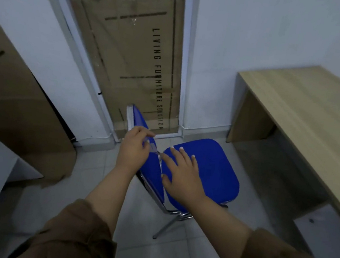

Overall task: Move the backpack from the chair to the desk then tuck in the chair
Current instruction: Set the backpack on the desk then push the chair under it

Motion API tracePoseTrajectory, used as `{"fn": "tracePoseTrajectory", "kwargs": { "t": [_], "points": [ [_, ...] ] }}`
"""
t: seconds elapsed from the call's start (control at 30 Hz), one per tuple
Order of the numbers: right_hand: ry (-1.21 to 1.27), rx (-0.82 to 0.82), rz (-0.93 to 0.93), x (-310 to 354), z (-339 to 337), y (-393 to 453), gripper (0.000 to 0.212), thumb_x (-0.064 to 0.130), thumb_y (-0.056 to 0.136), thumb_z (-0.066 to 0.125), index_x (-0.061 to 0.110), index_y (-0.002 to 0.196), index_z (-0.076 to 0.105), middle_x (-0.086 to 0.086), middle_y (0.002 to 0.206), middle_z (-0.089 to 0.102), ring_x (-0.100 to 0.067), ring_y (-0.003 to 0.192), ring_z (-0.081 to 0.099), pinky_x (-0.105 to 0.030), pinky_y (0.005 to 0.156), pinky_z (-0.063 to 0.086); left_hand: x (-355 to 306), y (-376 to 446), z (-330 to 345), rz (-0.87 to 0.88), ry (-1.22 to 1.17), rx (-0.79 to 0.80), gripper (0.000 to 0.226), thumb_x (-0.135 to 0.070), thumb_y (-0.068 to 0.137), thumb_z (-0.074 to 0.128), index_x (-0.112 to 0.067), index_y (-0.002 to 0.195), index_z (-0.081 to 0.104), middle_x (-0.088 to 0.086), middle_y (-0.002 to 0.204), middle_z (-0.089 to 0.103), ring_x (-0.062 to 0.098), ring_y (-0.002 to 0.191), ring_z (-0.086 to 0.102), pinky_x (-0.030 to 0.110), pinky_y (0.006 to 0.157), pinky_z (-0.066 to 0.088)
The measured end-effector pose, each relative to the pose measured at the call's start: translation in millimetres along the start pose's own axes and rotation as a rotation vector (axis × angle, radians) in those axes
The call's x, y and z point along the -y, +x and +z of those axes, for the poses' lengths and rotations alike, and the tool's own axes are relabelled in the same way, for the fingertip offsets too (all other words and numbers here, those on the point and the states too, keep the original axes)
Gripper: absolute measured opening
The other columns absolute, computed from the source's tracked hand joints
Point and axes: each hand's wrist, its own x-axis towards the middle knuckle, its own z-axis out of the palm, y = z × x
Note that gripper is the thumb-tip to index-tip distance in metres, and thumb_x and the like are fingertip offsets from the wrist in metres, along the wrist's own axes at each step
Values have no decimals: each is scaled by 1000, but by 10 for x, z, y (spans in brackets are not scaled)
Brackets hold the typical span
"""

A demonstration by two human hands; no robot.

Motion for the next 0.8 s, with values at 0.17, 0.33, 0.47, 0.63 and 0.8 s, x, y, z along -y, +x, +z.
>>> {"fn": "tracePoseTrajectory", "kwargs": {
  "t": [0.17, 0.33, 0.47, 0.63, 0.8],
  "points": [
    [26, 12, 72, 465, 266, 391, 68, 35, 94, 48, 26, 153, 16, -4, 163, 16, -27, 151, 5, -50, 122, 4, 605, 295, -132, -5, -43, 97, 44, -2, 93, 45, -15, 134, 55, 1, 152, 39, 16, 137, 40, 19, 107, 31],
    [45, 20, 152, 812, 566, 714, 77, 37, 93, 47, 23, 154, 2, -7, 164, 11, -27, 151, 4, -51, 122, 6, 1041, 575, -187, 32, -21, 378, 53, -17, 101, 40, -14, 153, 27, 1, 164, 16, 17, 151, 16, 22, 116, 13],
    [28, 62, 220, 994, 748, 826, 82, 32, 95, 48, 29, 152, -11, -10, 164, 8, -30, 150, 8, -54, 119, 12, 1170, 739, -196, 39, -49, 482, 58, -25, 103, 35, -18, 156, 11, -3, 165, 5, 13, 152, 9, 22, 118, 8],
    [-54, 18, 270, 1005, 813, 868, 84, 21, 98, 47, 35, 149, -19, -16, 160, 15, -34, 147, 20, -60, 115, 18, 1118, 896, -137, -29, -60, 552, 63, -32, 104, 27, -16, 155, -7, -3, 164, -17, 17, 153, 6, 27, 118, 14],
    [-189, 32, 280, 959, 724, 904, 91, 15, 96, 47, 32, 145, -29, -18, 160, 17, -38, 146, 20, -64, 116, 12, 1009, 955, -10, -77, -115, 562, 66, -34, 104, 24, -21, 153, -18, -4, 162, -25, 21, 153, 3, 36, 120, 18]
  ]
}}
